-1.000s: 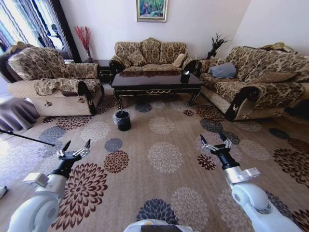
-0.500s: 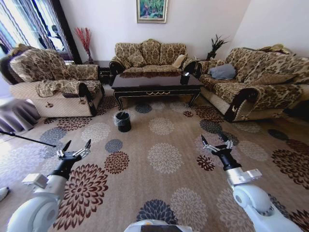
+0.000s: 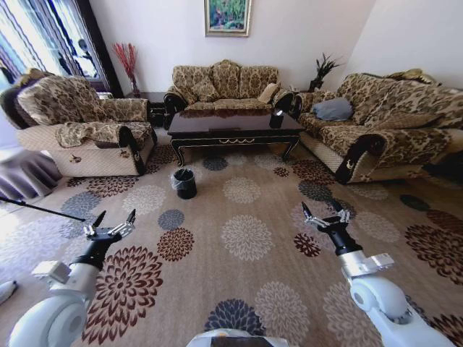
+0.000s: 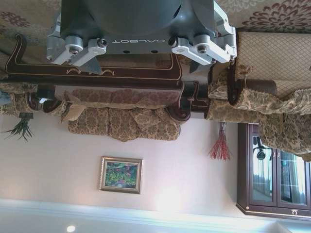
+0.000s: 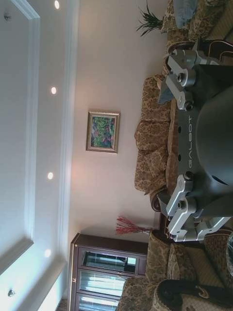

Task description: Move to the front of the table and pick up the trash from the floor, then place it into the trash bin.

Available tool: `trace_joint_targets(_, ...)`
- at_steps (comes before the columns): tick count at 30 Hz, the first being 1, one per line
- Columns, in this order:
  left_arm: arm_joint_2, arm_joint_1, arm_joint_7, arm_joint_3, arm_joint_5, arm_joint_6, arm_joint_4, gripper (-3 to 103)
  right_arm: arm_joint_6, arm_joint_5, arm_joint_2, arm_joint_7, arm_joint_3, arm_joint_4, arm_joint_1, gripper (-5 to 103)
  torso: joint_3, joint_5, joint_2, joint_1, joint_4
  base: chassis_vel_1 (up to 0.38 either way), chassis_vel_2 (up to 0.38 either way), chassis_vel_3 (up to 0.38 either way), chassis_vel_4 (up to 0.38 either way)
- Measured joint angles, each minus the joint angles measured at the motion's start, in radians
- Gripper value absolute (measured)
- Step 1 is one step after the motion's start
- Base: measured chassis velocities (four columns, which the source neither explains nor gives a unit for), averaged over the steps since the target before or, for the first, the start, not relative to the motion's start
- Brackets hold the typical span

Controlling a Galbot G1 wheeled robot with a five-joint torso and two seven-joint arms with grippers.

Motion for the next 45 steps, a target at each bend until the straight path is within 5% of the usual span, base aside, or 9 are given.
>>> trace_joint_targets(45, 0.006, -0.015, 0.002, 0.0, -0.011, 0.003, 0.009, 100, 0.0, -0.003, 0.002, -0.014, -0.011, -0.013, 0.013, 100, 0.123, 0.0, 0.22, 0.096, 0.0, 0.0, 0.0, 0.0, 0.0)
